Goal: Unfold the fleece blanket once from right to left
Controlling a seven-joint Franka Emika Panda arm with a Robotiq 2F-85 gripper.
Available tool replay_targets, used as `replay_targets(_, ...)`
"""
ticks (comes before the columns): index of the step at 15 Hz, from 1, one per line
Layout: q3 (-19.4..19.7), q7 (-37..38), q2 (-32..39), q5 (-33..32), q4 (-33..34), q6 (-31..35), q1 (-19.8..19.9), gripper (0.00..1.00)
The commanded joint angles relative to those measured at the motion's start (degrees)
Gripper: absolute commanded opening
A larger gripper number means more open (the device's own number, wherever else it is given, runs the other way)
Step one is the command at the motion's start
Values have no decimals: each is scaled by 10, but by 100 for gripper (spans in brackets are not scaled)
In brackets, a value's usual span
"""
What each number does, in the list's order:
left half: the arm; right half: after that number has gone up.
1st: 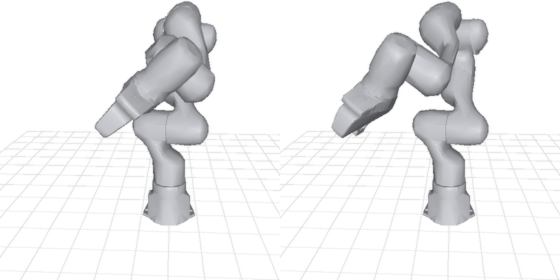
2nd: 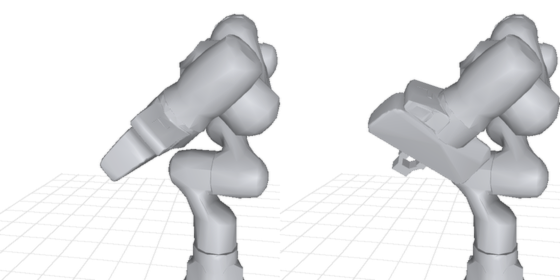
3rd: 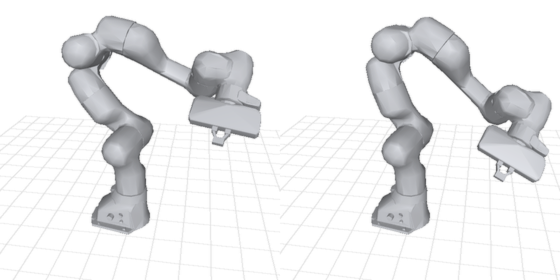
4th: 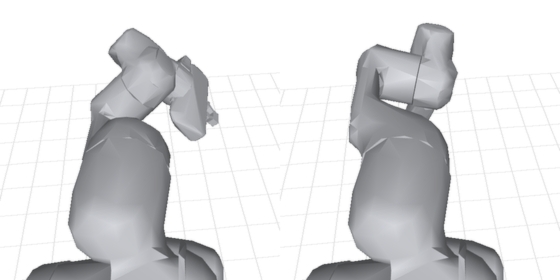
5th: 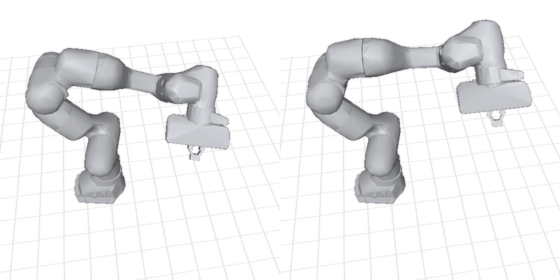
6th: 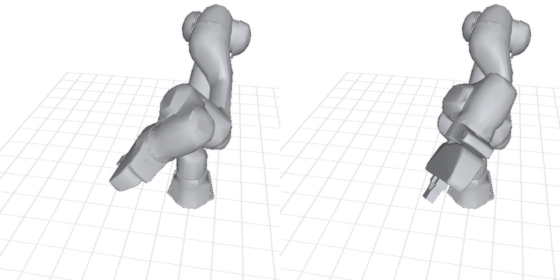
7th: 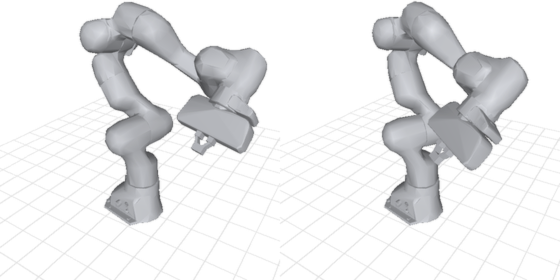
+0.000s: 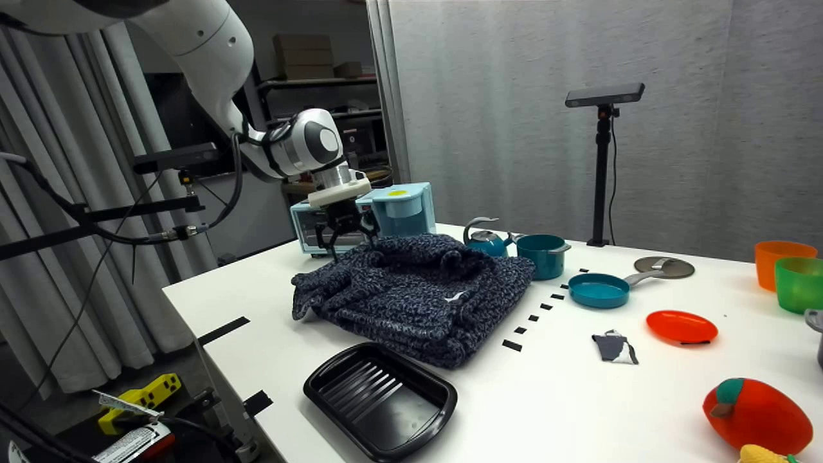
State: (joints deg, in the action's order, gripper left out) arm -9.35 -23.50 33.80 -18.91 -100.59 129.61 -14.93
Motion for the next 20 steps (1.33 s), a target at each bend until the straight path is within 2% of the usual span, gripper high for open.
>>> replay_targets(1,5,6,12,-7,6,12,11,100)
replay_targets(2,7,6,15,-6,7,12,13,100)
replay_targets(3,8,4,19,-4,9,11,17,75)
replay_targets(5,9,2,24,0,13,10,24,66)
replay_targets(10,20,16,23,3,19,19,42,27)
replay_targets(13,50,54,6,-17,12,38,46,4)
replay_targets(15,75,87,-5,-29,6,50,48,0)
replay_targets(20,140,199,-28,-57,-12,50,53,1)
